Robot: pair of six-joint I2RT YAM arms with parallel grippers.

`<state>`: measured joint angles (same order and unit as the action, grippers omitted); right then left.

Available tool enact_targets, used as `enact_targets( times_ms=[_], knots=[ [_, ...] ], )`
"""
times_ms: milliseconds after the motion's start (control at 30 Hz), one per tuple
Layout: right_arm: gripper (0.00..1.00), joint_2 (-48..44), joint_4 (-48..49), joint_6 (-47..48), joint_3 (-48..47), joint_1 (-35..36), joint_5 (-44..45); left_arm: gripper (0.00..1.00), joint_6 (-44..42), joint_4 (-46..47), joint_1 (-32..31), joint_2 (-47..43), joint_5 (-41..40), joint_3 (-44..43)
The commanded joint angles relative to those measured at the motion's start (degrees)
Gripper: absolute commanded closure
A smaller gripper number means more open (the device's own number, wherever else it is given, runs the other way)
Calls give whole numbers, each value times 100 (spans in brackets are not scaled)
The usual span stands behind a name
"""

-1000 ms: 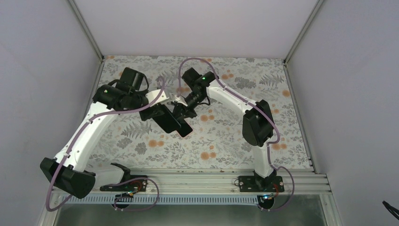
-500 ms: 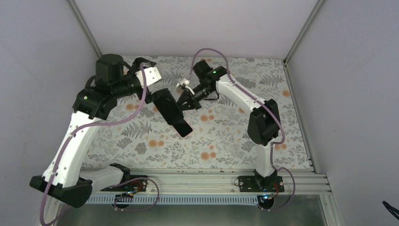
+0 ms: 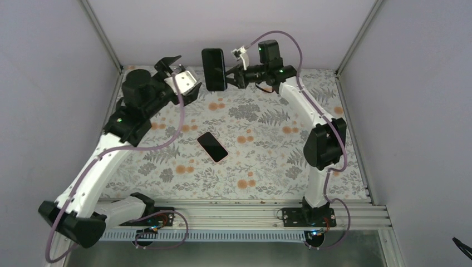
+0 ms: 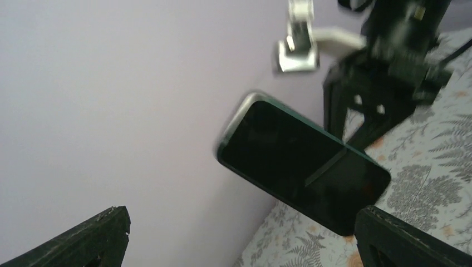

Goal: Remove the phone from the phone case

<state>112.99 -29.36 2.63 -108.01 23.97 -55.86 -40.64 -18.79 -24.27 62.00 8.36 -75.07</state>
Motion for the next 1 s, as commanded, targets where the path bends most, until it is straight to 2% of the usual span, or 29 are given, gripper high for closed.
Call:
enact_targets(
  times_ms=[0, 133, 200, 467, 700, 967],
  knots=[
    [97, -576, 1214, -1293, -534, 108, 1216, 0, 185, 1700, -252, 338, -753, 577],
    [97, -99, 382, -1232, -1680, 146, 2328, 3, 369, 2588, -615, 628, -958, 858],
    [97, -160, 395, -1211, -1552, 144, 2509, 3, 428, 2810, -750, 841, -1067, 850],
    [97, -256, 451, -1229, -1416, 152, 2725, 4, 539, 3445, -981, 1429, -1307, 815],
    [97, -296, 535, -1359, -1326, 152, 2674, 4, 517, 3417, -1093, 1914, -1393, 474],
    [97, -390, 592, -1446, -1182, 151, 2563, 4, 500, 4134, -1144, 2168, -1841, 554]
  ],
)
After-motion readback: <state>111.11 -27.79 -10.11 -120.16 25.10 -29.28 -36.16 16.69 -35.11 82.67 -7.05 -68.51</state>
